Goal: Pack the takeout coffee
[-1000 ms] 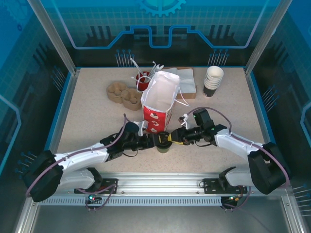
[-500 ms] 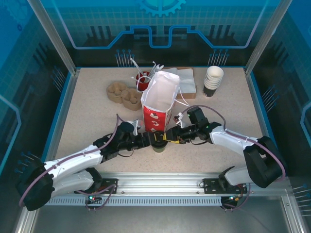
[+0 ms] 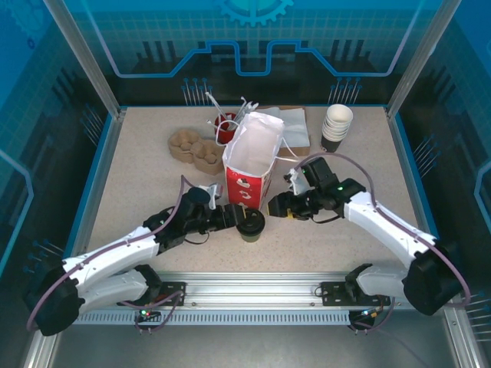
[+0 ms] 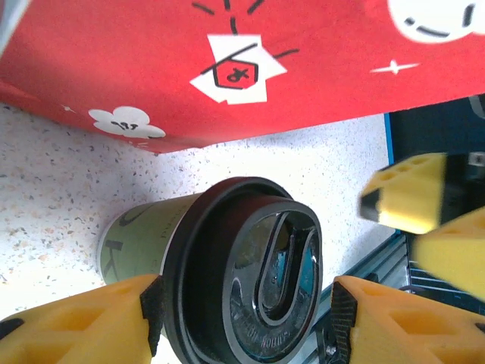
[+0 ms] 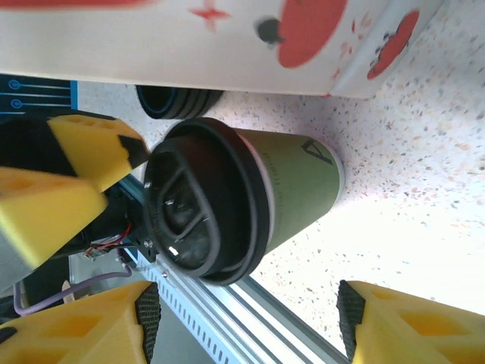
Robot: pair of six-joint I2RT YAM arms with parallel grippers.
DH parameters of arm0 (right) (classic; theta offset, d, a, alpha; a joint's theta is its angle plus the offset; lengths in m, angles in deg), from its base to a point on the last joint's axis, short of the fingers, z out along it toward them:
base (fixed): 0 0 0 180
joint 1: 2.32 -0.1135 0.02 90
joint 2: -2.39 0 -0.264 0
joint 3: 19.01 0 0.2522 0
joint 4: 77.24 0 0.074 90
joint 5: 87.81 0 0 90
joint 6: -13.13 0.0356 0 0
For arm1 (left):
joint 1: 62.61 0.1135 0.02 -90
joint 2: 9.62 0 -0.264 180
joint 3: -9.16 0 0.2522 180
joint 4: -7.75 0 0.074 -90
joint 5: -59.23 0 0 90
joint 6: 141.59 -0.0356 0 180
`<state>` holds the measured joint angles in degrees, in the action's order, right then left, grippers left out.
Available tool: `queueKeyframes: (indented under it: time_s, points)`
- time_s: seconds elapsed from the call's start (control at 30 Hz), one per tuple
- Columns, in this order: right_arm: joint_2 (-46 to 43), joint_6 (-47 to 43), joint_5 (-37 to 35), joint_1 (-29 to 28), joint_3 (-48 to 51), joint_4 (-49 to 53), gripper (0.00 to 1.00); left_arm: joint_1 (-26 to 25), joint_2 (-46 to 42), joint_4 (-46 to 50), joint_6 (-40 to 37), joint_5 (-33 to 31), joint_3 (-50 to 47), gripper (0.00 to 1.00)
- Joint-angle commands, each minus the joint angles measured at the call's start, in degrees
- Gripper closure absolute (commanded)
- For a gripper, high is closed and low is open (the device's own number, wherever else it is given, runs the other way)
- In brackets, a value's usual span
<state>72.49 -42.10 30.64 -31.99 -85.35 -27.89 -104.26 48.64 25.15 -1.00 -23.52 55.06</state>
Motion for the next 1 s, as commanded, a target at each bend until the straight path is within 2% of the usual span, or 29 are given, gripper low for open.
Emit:
queueKeyframes:
  time_s: [0.0, 0.2, 0.3, 0.53, 0.97]
  points:
    - [-3.5, -3.4, -3.5, 1.2, -5.2, 12.5, 0.34, 1.0, -1.5, 3.5, -2.3, -1.1, 2.4, 0.38]
    - [-4.3, -2.0, -4.1, 2.0, -14.5, 16.4, 0.34, 1.7, -2.8, 6.9, -3.9, -1.6, 4.2, 0.38]
    - [-2.2, 0.1, -7.4, 2.0, -19.4, 16.9, 0.34, 1.9, -4.5, 9.3, -4.9, -3.1, 4.7, 0.37]
    - [6.5, 4.7, -15.3, 1.9, -30.7, 17.5, 0.32, 2.6, -9.2, 13.5, -5.7, -5.1, 4.7, 0.35]
    - [20.3, 4.3, -26.1, -0.4, -44.4, 21.6, 0.32, 3.8, -11.9, 17.1, -6.5, -5.8, 4.4, 0.34]
